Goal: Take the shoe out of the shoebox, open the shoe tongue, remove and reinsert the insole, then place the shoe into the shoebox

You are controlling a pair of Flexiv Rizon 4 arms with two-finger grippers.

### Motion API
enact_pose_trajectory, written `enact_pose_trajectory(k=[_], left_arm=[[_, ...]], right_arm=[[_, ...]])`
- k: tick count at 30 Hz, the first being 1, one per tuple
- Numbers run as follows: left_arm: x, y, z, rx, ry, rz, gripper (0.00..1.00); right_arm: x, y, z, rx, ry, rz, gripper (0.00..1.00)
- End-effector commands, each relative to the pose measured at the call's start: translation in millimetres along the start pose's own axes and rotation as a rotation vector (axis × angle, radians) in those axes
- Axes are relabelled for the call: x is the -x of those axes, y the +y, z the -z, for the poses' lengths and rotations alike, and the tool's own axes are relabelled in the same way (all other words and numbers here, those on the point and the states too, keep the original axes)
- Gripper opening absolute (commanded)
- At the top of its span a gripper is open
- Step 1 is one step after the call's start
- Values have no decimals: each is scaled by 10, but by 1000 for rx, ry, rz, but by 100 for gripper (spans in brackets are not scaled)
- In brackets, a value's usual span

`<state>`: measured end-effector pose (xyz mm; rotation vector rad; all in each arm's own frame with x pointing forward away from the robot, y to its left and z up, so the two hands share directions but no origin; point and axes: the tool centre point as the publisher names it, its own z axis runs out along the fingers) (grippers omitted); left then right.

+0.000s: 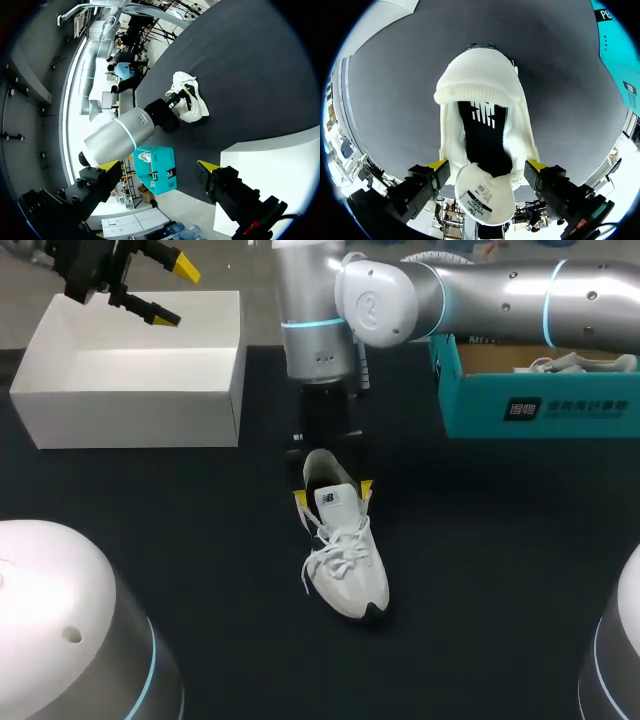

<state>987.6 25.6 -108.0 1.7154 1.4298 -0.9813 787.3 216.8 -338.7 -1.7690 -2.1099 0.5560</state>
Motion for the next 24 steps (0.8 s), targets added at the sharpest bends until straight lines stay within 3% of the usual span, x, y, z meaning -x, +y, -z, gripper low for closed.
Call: enact_pose_trajectory(k=[1, 15, 24], left_arm=[[-1, -2, 4, -1, 3, -1, 100], [-1, -2, 4, -1, 3, -1, 100], [-1, -2, 4, -1, 3, -1, 100]], right_arm=[[-11, -92, 62, 13, -12, -11, 100], [-47, -259, -31, -26, 0, -31, 100], [8, -657, -175, -34, 36, -136, 100]])
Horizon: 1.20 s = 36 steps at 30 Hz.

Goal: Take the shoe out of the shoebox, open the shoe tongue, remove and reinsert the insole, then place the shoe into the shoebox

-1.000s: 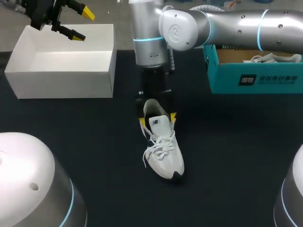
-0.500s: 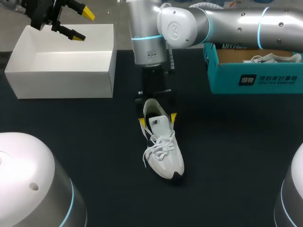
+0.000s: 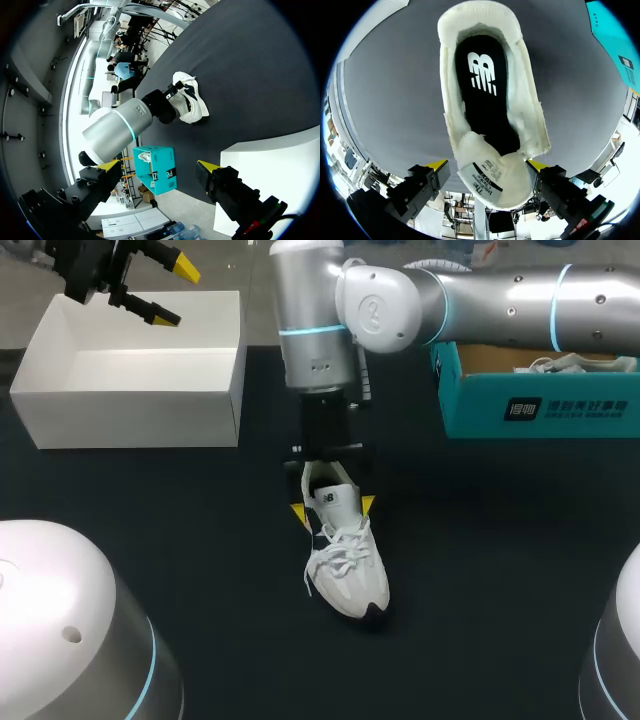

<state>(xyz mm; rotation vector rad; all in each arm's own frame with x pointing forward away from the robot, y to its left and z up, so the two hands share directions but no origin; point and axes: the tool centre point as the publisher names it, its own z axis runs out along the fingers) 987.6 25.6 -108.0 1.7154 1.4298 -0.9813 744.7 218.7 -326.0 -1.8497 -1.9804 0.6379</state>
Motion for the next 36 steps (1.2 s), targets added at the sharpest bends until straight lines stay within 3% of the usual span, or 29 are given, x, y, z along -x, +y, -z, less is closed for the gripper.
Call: enact_pose_trajectory(k=[1, 8, 10, 11, 12, 13, 17, 20, 29, 36], left_arm=[[-1, -2, 4, -1, 3, -1, 100], [-1, -2, 4, -1, 3, -1, 100], [-1, -2, 4, -1, 3, -1, 100], [-1, -2, 4, -1, 3, -1, 100], [-1, -2, 4, -1, 3, -1, 100], [-1, -2, 4, -1, 3, -1, 100], [-1, -2, 4, -1, 3, -1, 100], [-1, -2, 4, -1, 3, -1, 100], [-1, -2, 4, -1, 3, -1, 100], [-1, -2, 4, -1, 3, -1, 100]], right_arm=[[141, -273, -102, 31, 34, -48, 100], [150, -569, -84, 38, 27, -119, 100], [170, -637, -47, 81, 12, -143, 100], [182, -658, -31, 101, 14, -152, 61], [187, -666, -17, 132, 13, -141, 38], [173, -661, -5, 146, 17, -122, 0], [76, -530, 32, 235, 17, -61, 0], [39, -466, 58, 259, 1, -57, 0], [175, -482, 68, 251, -10, -76, 0], [217, -237, 41, 285, 0, -60, 0]])
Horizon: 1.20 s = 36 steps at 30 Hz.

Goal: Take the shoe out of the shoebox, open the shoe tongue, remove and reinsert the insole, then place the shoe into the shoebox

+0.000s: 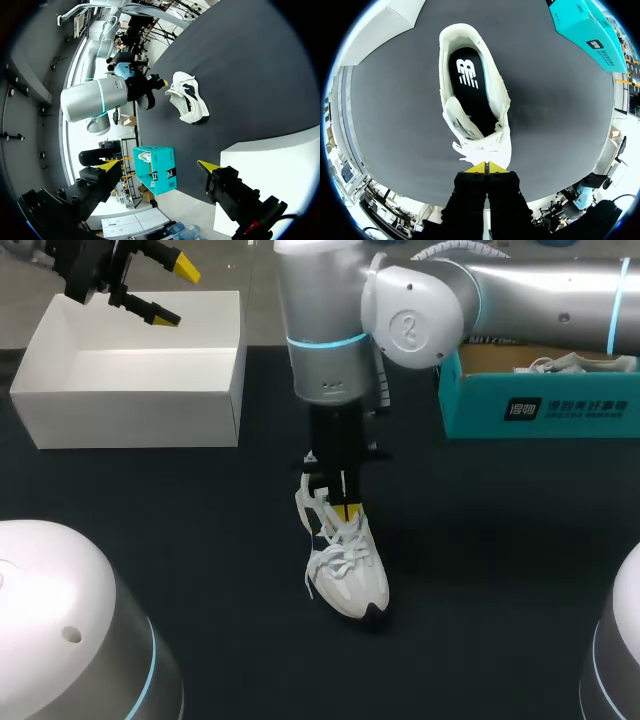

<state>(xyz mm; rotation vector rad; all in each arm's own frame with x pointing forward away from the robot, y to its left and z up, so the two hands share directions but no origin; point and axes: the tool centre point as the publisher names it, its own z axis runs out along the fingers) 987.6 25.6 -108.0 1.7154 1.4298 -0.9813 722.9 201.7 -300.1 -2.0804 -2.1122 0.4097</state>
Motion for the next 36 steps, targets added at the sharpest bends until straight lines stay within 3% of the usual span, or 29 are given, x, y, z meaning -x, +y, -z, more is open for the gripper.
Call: enact_pose_trajectory(k=[1, 8, 15, 25, 36], left_arm=[[-2, -2, 4, -1, 3, -1, 100], [-2, -2, 4, -1, 3, -1, 100], [-2, -2, 4, -1, 3, -1, 100], [-2, -2, 4, -1, 3, -1, 100], [-2, -2, 4, -1, 3, -1, 100]], right_arm=[[59, 119, -84, 10, 14, 4, 0], [113, 370, -143, 26, 20, 19, 0], [151, 502, -216, 26, 27, 38, 0], [80, 298, 26, 90, -1, 33, 0], [34, 523, -220, 90, 43, 80, 0]])
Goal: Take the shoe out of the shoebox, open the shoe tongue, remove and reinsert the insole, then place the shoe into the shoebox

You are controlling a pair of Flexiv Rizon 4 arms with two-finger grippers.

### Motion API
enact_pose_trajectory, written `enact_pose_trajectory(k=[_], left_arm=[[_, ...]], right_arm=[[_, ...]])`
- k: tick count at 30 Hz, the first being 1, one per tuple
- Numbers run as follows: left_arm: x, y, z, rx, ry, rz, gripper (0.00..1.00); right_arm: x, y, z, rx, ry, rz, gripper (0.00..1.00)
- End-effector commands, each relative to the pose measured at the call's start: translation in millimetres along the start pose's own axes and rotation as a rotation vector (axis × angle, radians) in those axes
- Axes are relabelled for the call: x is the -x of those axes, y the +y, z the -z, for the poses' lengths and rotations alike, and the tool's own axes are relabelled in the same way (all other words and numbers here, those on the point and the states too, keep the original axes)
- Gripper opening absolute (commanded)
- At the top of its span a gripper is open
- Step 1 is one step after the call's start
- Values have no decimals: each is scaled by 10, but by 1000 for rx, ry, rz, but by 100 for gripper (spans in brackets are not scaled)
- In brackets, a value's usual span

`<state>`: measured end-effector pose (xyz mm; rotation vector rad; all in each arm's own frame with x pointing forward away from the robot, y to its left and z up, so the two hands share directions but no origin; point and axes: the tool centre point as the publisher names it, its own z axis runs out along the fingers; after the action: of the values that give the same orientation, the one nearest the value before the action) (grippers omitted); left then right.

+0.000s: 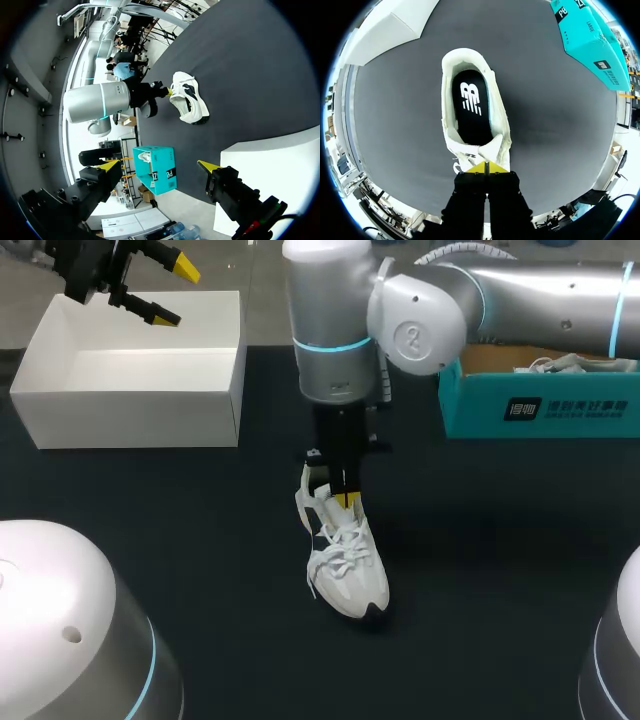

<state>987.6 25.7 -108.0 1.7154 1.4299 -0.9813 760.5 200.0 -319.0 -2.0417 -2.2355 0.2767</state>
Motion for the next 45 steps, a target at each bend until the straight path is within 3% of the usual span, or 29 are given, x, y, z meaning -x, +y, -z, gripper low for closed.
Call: enact_pose_trajectory(k=[1, 7, 12, 15, 17, 19, 35, 37, 39, 45], left_arm=[[-1, -1, 4, -1, 3, -1, 100], [-1, -1, 4, -1, 3, -1, 100], [-1, -1, 4, -1, 3, -1, 100], [-1, -1, 4, -1, 3, -1, 100], [-1, -1, 4, -1, 3, -1, 100], [-1, -1, 4, -1, 3, -1, 100], [-1, -1, 4, -1, 3, -1, 100], [-1, -1, 4, -1, 3, -1, 100], [-1, -1, 4, -1, 3, -1, 100], [-1, -1, 4, -1, 3, -1, 100]], right_arm=[[38, 115, -177, -11, 24, 5, 0], [40, 180, -187, 1, 28, 14, 0], [33, 102, 57, 124, 21, 96, 0], [50, 119, 205, 260, 61, 311, 0], [37, 160, 288, 356, 91, 575, 0], [-21, 213, 291, 270, 146, 809, 0], [-28, 247, 304, 268, 122, 785, 0], [30, 308, 369, 330, 37, 1001, 0], [34, 361, 437, 304, -86, 1183, 0], [30, 557, 511, 215, -266, 1340, 0]])
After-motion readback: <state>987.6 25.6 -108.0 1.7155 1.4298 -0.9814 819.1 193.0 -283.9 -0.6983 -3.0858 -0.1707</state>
